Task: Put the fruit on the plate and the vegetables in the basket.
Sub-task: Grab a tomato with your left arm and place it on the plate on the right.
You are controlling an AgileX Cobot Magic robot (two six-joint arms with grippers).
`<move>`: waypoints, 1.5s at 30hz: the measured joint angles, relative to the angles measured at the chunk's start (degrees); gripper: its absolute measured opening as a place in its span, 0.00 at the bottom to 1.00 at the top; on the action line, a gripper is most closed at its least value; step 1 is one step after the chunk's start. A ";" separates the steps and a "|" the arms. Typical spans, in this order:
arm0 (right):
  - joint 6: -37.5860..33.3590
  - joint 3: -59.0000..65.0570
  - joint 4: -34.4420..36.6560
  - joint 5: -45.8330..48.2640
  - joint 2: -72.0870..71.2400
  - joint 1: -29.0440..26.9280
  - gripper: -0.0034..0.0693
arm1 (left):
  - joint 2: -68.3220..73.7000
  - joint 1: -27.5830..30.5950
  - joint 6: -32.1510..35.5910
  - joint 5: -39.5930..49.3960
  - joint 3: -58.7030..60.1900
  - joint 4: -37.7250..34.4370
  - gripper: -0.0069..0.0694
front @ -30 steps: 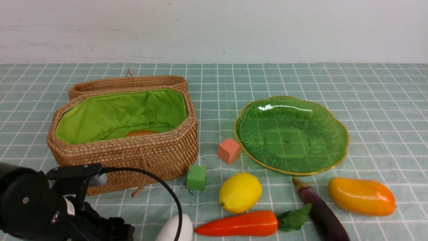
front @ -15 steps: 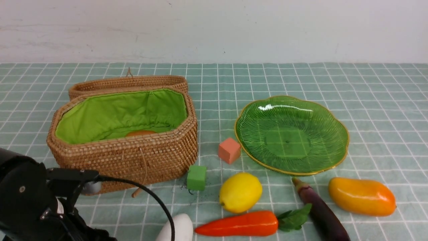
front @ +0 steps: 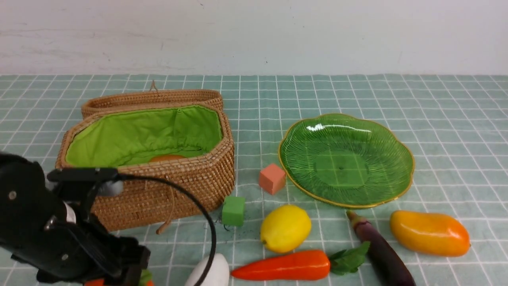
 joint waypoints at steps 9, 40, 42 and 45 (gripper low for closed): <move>0.00 0.00 0.00 0.00 0.00 0.00 0.38 | -0.96 0.00 14.71 1.85 -10.40 -18.81 0.74; 0.00 0.00 0.00 0.00 0.00 0.00 0.38 | 53.65 -13.31 10.07 -15.83 -60.45 -27.77 0.74; 0.00 0.00 0.00 0.00 0.00 0.00 0.38 | 53.67 -13.31 10.02 -15.97 -60.45 -27.77 0.74; 0.00 0.00 0.00 0.00 0.00 0.00 0.38 | 53.67 -13.31 9.97 -16.28 -60.72 -27.34 0.87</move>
